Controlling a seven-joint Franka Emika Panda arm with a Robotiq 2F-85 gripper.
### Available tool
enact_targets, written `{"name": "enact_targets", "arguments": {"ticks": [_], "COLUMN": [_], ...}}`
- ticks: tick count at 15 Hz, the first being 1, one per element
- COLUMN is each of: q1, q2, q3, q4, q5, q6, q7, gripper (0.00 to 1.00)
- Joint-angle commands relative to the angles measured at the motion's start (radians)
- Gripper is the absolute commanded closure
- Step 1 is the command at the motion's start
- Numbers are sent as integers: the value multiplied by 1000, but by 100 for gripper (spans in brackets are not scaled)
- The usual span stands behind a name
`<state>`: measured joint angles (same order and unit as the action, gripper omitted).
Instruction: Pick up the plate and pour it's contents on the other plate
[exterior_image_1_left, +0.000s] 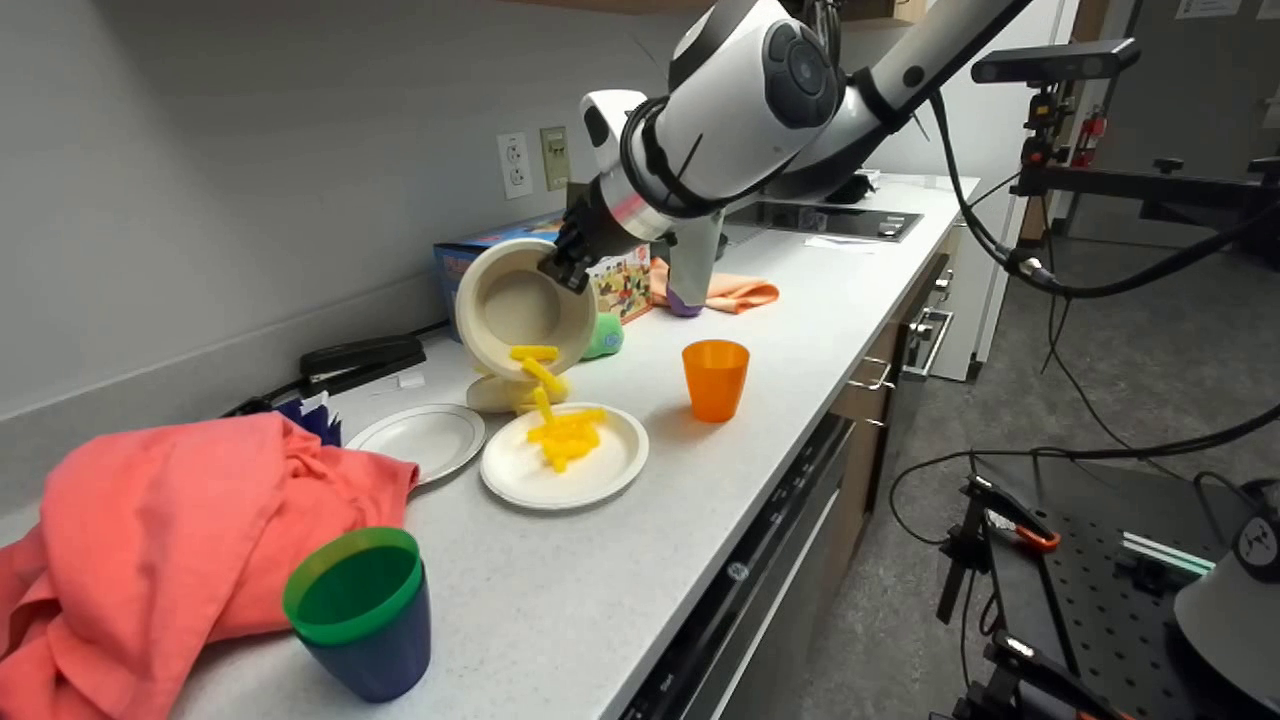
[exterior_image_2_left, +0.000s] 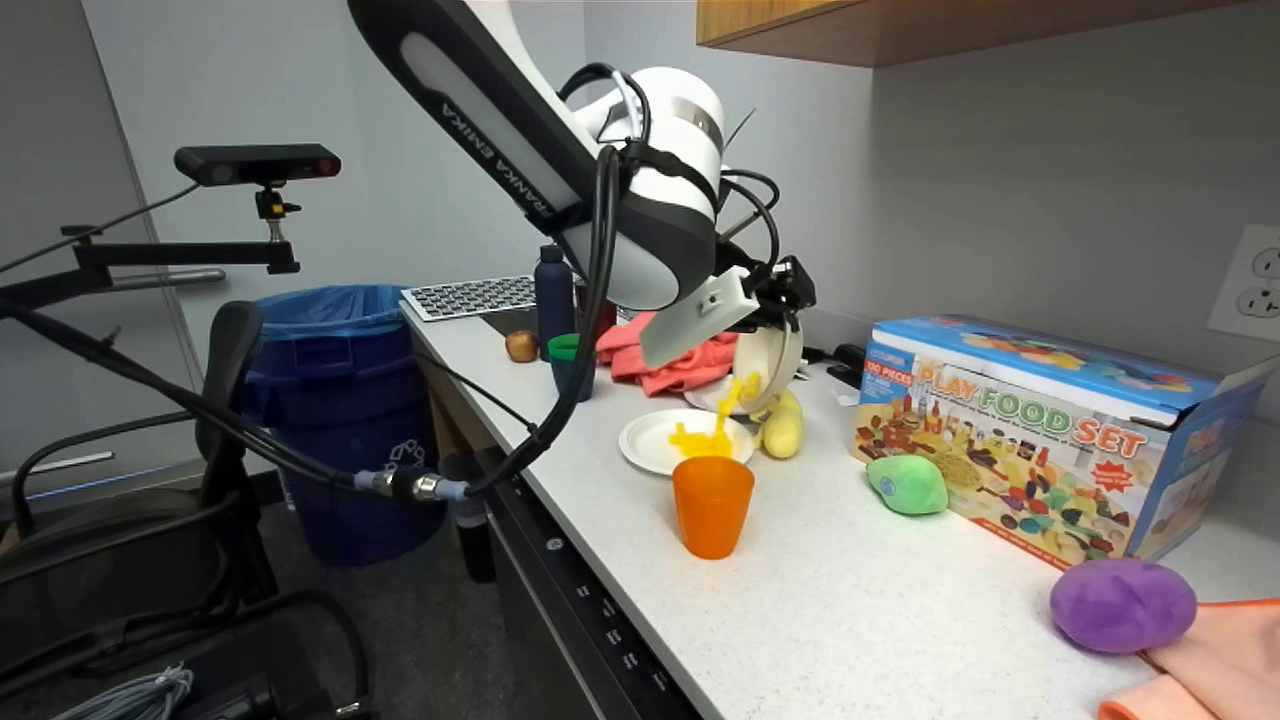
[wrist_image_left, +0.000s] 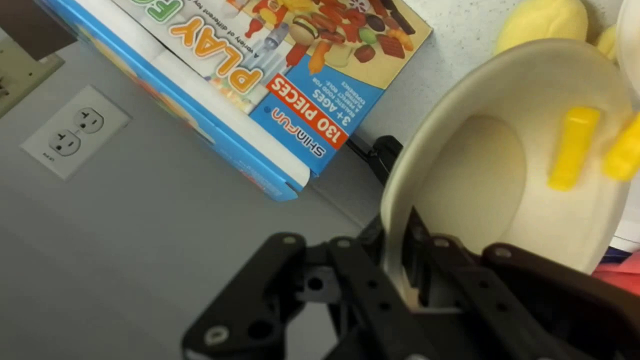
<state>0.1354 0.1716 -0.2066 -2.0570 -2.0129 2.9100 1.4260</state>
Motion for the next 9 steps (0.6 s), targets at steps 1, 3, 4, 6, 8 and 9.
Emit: {"name": "enact_targets", "arguments": {"ticks": [1, 3, 4, 6, 8, 9], "q1": [-4, -5, -6, -7, -7, -6], "q2": [-4, -4, -4, -1, 2, 3], "q3": [14, 23, 26, 20, -6, -23], "q4": [23, 31, 33, 21, -21, -51], "q5": [-128, -193, -218, -209, -84, 7], "q6": [8, -1, 1, 23, 60, 84], "q7": [97, 147, 164, 150, 50, -13], "gripper": [98, 98, 98, 98, 98, 98]}}
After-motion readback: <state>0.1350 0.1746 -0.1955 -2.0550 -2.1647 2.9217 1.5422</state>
